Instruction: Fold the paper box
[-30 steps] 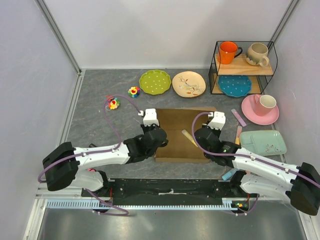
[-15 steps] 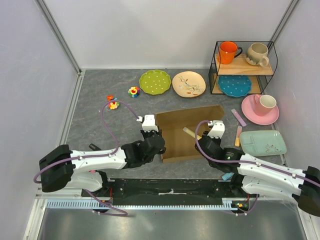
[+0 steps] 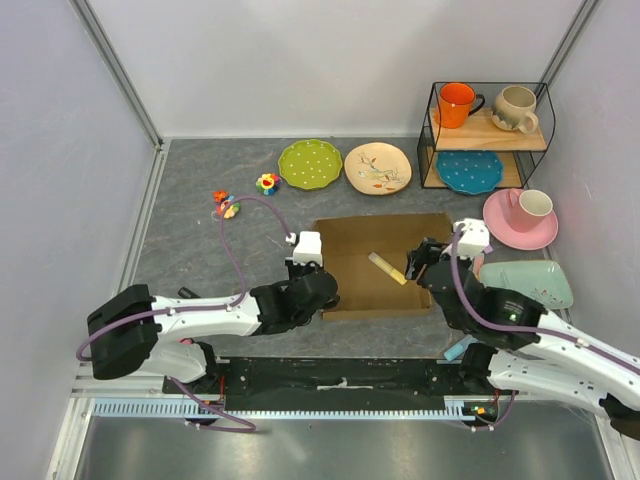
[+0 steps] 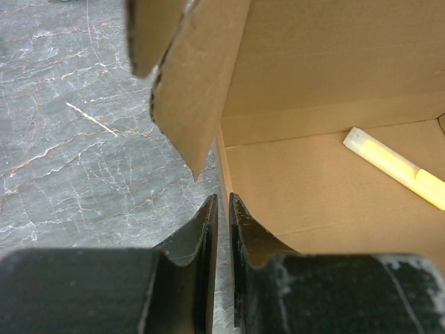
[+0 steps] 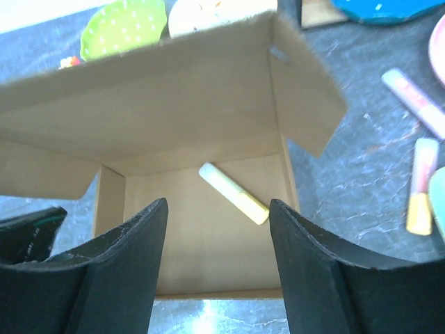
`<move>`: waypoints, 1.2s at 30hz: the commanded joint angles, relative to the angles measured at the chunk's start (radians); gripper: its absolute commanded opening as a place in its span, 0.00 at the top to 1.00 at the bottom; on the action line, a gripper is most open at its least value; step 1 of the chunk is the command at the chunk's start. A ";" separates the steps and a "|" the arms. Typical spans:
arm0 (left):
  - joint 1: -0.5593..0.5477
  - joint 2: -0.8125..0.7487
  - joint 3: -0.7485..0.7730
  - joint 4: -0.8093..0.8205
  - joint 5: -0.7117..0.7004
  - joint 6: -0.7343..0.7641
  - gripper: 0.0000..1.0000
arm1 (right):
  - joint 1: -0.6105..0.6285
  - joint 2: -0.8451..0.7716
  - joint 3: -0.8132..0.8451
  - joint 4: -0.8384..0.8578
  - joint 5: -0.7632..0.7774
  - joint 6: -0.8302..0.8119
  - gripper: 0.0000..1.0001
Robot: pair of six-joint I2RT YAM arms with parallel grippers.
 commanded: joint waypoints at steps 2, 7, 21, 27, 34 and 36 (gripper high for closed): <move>-0.006 0.026 0.050 0.043 -0.044 0.017 0.83 | 0.005 -0.055 0.131 -0.114 0.114 -0.049 0.29; -0.006 0.028 0.064 0.040 -0.038 0.021 0.82 | 0.007 -0.176 0.141 -0.161 0.233 -0.002 0.29; -0.001 -0.002 0.087 0.031 -0.019 0.127 0.85 | 0.007 -0.031 0.122 -0.193 0.169 -0.089 0.17; 0.030 -0.018 0.074 0.026 0.025 0.146 0.91 | 0.005 0.067 0.142 -0.181 0.151 -0.187 0.07; 0.079 -0.055 0.053 0.048 0.076 0.195 0.98 | -0.007 0.080 0.152 -0.143 0.203 -0.253 0.02; 0.109 -0.067 0.048 0.051 0.114 0.218 0.98 | -0.014 0.057 0.150 -0.127 0.194 -0.252 0.02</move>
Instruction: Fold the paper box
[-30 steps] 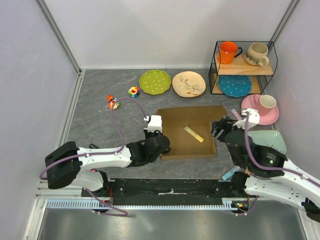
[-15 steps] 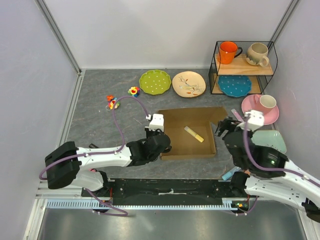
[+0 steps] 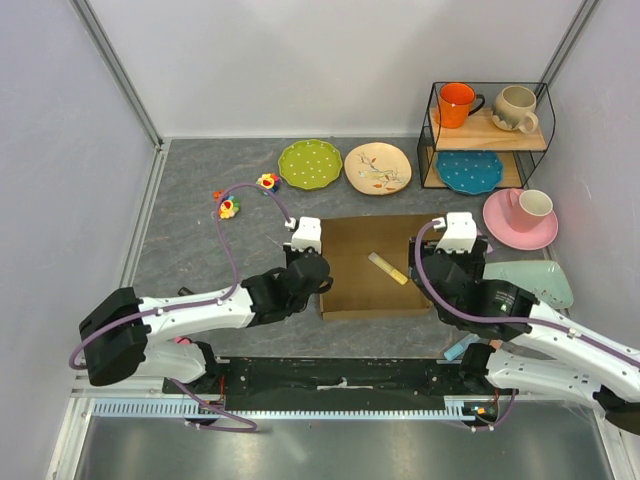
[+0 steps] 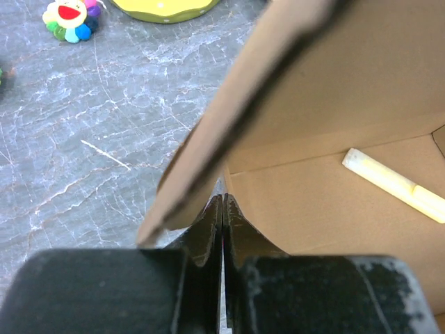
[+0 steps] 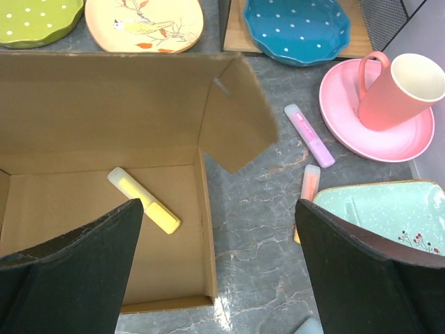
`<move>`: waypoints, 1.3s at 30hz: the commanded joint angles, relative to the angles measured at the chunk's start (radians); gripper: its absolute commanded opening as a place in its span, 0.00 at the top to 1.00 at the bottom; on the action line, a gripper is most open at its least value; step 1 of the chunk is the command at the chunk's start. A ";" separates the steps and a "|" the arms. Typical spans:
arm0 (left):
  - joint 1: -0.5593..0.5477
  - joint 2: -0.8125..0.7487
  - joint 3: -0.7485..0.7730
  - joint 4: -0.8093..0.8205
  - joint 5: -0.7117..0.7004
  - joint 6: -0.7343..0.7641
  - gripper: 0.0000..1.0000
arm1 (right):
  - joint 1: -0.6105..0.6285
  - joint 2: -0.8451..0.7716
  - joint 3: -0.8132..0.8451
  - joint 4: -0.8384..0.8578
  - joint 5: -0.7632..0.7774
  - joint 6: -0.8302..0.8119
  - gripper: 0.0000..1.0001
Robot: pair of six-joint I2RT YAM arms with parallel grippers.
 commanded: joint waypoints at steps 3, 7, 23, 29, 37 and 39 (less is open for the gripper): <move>0.078 -0.058 -0.015 0.078 0.114 0.111 0.98 | -0.011 -0.078 0.018 0.080 0.011 -0.023 0.02; 0.094 -0.071 -0.025 0.120 0.180 0.174 0.98 | -0.012 -0.112 -0.022 0.114 -0.015 -0.026 0.02; 0.248 -0.172 -0.045 0.132 0.170 0.370 0.98 | -0.012 -0.050 -0.034 0.147 -0.037 -0.075 0.02; 0.295 -0.181 -0.053 0.143 0.232 0.378 0.98 | -0.012 -0.045 -0.057 0.176 -0.051 -0.089 0.02; 0.316 -0.241 -0.022 0.046 0.355 0.358 0.76 | -0.012 -0.071 -0.052 0.200 -0.084 -0.127 0.02; 0.339 -0.285 -0.015 0.003 0.455 0.358 0.55 | -0.012 -0.088 -0.046 0.200 -0.095 -0.142 0.02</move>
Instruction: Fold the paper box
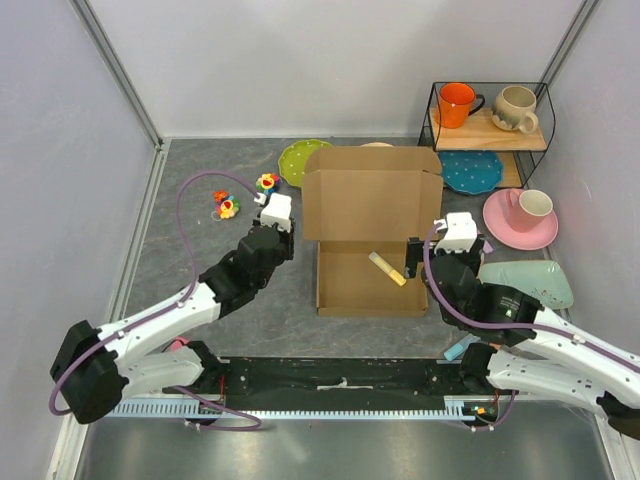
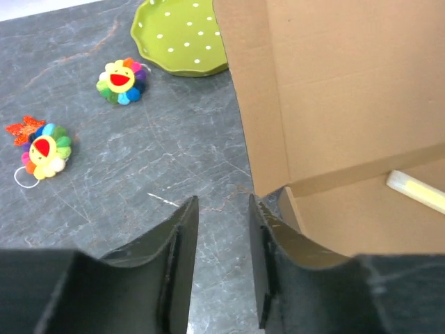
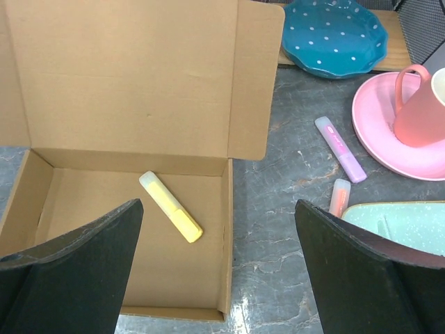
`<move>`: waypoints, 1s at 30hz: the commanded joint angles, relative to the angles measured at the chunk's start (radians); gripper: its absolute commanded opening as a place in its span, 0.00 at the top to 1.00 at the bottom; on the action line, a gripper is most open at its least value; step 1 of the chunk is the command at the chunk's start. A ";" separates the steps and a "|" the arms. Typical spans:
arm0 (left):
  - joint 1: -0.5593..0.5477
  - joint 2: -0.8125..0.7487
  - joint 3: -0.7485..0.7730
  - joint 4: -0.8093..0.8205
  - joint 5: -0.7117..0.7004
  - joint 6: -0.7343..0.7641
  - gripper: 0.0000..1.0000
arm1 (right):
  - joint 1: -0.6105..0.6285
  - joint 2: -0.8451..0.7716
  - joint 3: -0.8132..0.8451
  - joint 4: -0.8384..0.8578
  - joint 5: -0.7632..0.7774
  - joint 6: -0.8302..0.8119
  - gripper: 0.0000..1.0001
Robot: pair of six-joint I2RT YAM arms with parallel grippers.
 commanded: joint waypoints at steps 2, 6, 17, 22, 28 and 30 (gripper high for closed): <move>0.087 -0.109 0.056 -0.085 0.252 0.009 0.33 | -0.004 -0.046 0.013 0.034 -0.034 -0.048 0.02; 0.170 -0.072 0.139 -0.184 0.417 -0.019 0.22 | -0.002 -0.039 0.011 0.048 -0.049 -0.057 0.02; 0.291 0.291 0.405 -0.325 0.656 -0.176 0.10 | -0.080 0.044 -0.032 0.094 -0.138 -0.016 0.02; 0.409 0.407 0.548 -0.411 0.810 -0.203 0.01 | -0.107 0.021 -0.023 0.108 -0.206 -0.019 0.02; 0.483 0.565 0.734 -0.577 0.954 -0.148 0.01 | -0.111 0.029 0.002 0.132 -0.247 -0.030 0.02; 0.492 0.624 0.787 -0.611 1.020 -0.134 0.01 | -0.114 0.038 0.014 0.139 -0.253 -0.036 0.02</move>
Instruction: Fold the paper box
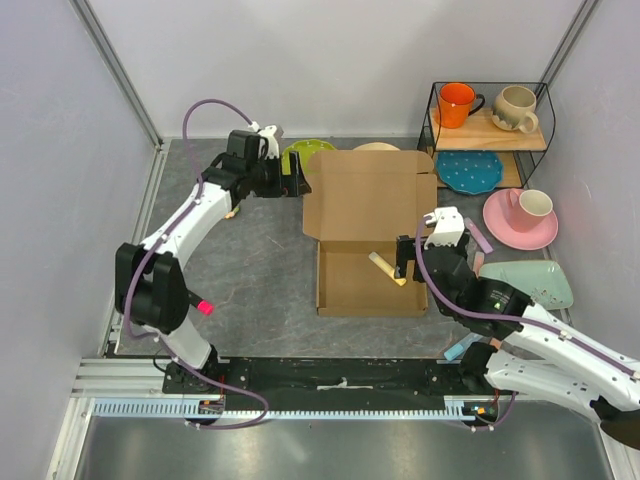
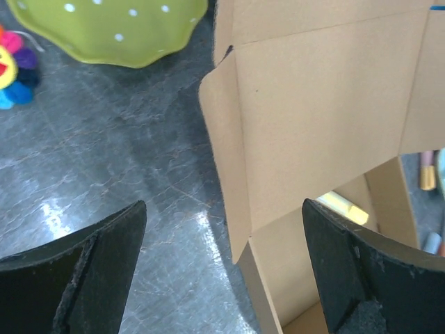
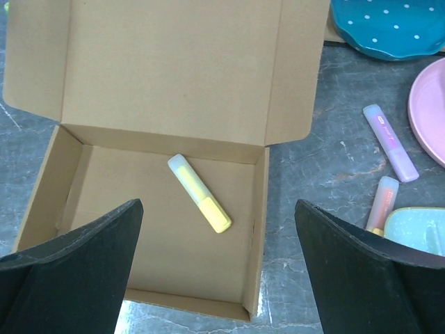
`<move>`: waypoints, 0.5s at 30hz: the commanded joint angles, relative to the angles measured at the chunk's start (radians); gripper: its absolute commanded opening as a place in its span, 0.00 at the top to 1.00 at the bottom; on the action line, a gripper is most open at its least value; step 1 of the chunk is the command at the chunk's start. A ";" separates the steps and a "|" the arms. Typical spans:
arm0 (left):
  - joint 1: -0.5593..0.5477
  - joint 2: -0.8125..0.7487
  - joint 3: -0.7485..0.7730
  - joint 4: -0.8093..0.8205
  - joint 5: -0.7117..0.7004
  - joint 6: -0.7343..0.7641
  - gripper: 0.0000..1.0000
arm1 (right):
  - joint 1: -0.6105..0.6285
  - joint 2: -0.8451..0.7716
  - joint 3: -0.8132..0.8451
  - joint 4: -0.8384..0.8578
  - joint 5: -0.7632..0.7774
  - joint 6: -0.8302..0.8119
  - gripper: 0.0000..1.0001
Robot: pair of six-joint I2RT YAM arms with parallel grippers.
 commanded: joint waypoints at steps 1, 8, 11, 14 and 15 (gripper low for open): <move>0.022 0.104 0.135 -0.133 0.211 0.024 0.01 | -0.008 0.012 0.054 0.054 -0.042 -0.011 0.02; 0.027 0.247 0.270 -0.233 0.293 0.058 0.06 | -0.019 0.022 0.074 0.072 -0.066 -0.031 0.02; 0.028 0.278 0.281 -0.245 0.291 0.063 0.09 | -0.030 0.028 0.074 0.087 -0.079 -0.042 0.02; 0.028 0.304 0.289 -0.247 0.302 0.064 0.13 | -0.037 0.040 0.073 0.103 -0.098 -0.046 0.02; 0.027 0.310 0.292 -0.247 0.307 0.063 0.15 | -0.042 0.045 0.073 0.107 -0.107 -0.049 0.02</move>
